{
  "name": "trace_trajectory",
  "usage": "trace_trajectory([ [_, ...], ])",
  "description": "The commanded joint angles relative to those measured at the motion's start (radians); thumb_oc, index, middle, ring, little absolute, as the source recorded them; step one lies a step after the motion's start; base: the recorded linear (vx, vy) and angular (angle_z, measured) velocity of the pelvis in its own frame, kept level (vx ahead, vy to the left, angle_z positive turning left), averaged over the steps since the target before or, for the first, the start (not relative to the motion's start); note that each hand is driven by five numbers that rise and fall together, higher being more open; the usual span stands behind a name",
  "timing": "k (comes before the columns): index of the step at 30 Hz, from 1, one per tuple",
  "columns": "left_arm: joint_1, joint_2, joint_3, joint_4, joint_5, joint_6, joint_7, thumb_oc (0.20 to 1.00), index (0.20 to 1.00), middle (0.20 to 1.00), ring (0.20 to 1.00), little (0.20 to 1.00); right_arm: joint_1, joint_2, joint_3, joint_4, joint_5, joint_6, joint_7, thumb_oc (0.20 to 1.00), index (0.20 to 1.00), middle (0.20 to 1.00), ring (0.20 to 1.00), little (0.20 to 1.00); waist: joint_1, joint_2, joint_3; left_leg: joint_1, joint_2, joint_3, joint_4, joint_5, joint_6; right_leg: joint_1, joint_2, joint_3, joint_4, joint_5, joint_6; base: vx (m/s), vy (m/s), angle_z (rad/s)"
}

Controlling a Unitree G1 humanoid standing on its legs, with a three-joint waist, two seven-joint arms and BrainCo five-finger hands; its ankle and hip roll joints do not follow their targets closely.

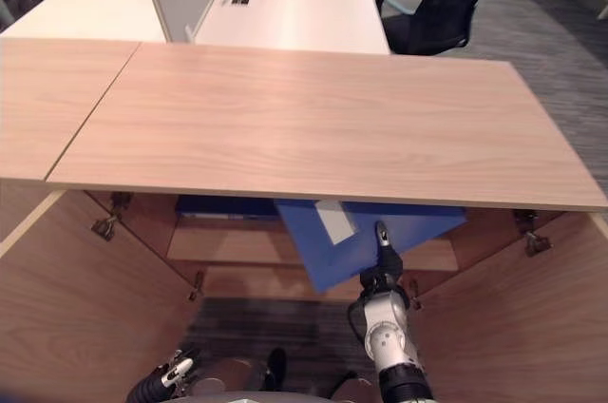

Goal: Put the empty folder in the office cabinet

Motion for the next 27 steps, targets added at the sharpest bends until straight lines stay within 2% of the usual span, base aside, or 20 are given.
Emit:
trace_trajectory([
  [1,0.055,-0.022,-0.117,-0.126,-0.007,0.022,-0.013,1.0,1.0,1.0,1.0,1.0,-0.136,-0.06,-0.06,-0.141,0.016,-0.134,0.028,0.2,0.2,0.2,0.2,0.2,0.005,0.008,-0.031,-0.046,-0.046,0.011,0.114,-0.157,0.058,-0.149,-0.054,0.045,0.058,0.093,0.046,-0.13,0.021,0.24],
  [3,0.044,-0.015,-0.121,-0.133,-0.014,0.019,0.002,1.0,1.0,1.0,1.0,1.0,-0.161,-0.079,-0.067,-0.155,0.015,-0.148,0.018,0.2,0.2,0.2,0.2,0.2,0.003,0.019,-0.027,-0.148,-0.059,0.014,0.208,-0.177,0.066,-0.218,-0.082,0.053,0.121,0.065,0.028,-0.12,0.014,0.29],
  [6,0.034,-0.006,-0.129,-0.151,-0.025,0.02,0.008,1.0,1.0,1.0,1.0,1.0,-0.184,-0.09,-0.089,-0.167,0.027,-0.164,0.012,0.2,0.2,0.2,0.2,0.2,0.0,0.034,-0.027,-0.239,-0.068,0.02,0.282,-0.191,0.07,-0.286,-0.112,0.062,0.179,0.037,0.01,-0.11,0.018,0.28],
  [7,0.029,0.002,-0.139,-0.172,-0.038,0.016,0.013,1.0,1.0,1.0,1.0,1.0,-0.223,-0.103,-0.104,-0.155,0.04,-0.19,-0.003,0.2,0.2,0.2,0.2,0.2,-0.002,0.044,-0.029,-0.325,-0.074,0.021,0.35,-0.203,0.073,-0.352,-0.138,0.076,0.234,0.015,-0.006,-0.11,0.001,0.21],
  [9,0.017,0.019,-0.143,-0.212,-0.059,0.007,0.029,1.0,1.0,1.0,1.0,1.0,-0.294,-0.119,-0.12,-0.111,0.072,-0.229,-0.025,0.2,0.2,0.2,0.2,0.2,0.004,0.058,-0.026,-0.417,-0.08,0.021,0.418,-0.213,0.073,-0.423,-0.172,0.085,0.303,-0.014,-0.024,-0.12,0.007,0.26],
  [11,0.0,0.029,-0.154,-0.245,-0.075,0.001,0.037,1.0,1.0,1.0,1.0,1.0,-0.341,-0.115,-0.152,-0.085,0.097,-0.26,-0.042,0.2,0.2,0.2,0.2,0.2,0.003,0.073,-0.031,-0.468,-0.086,0.021,0.454,-0.217,0.075,-0.474,-0.191,0.099,0.351,-0.032,-0.034,-0.04,0.033,0.3],
  [13,-0.019,0.038,-0.168,-0.255,-0.079,0.001,0.042,1.0,1.0,1.0,1.0,1.0,-0.363,-0.109,-0.165,-0.069,0.127,-0.277,-0.033,0.2,0.2,0.2,0.2,0.2,0.008,0.077,-0.038,-0.501,-0.093,0.023,0.479,-0.225,0.078,-0.511,-0.209,0.109,0.386,-0.048,-0.036,0.01,0.025,0.27],
  [17,-0.066,0.065,-0.203,-0.295,-0.086,-0.014,0.049,1.0,1.0,1.0,1.0,1.0,-0.432,-0.158,-0.189,-0.002,0.156,-0.318,-0.058,0.2,0.2,0.2,0.2,0.2,0.011,0.107,-0.029,-0.582,-0.1,0.019,0.556,-0.236,0.076,-0.576,-0.243,0.13,0.471,-0.09,-0.057,0.0,0.01,0.11],
  [22,-0.098,0.089,-0.215,-0.332,-0.096,-0.021,0.059,1.0,1.0,1.0,1.0,1.0,-0.482,-0.189,-0.218,0.015,0.186,-0.355,-0.059,0.2,0.2,0.2,0.2,0.2,0.009,0.127,-0.023,-0.66,-0.104,0.02,0.624,-0.249,0.074,-0.655,-0.287,0.148,0.566,-0.131,-0.074,0.01,-0.004,0.14],
  [24,-0.104,0.094,-0.217,-0.332,-0.097,-0.023,0.06,1.0,1.0,1.0,1.0,1.0,-0.488,-0.195,-0.222,0.023,0.189,-0.358,-0.061,0.2,0.2,0.2,0.2,0.2,0.009,0.129,-0.022,-0.669,-0.104,0.019,0.633,-0.249,0.074,-0.667,-0.294,0.15,0.579,-0.134,-0.074,0.0,-0.006,-0.04],
  [27,-0.123,0.113,-0.225,-0.336,-0.102,-0.024,0.068,1.0,1.0,1.0,1.0,1.0,-0.546,-0.26,-0.226,0.135,0.194,-0.347,-0.088,0.2,0.2,0.2,0.2,0.2,0.015,0.134,-0.023,-0.696,-0.101,0.012,0.657,-0.255,0.071,-0.71,-0.307,0.168,0.621,-0.15,-0.078,0.01,-0.013,-0.11],
])
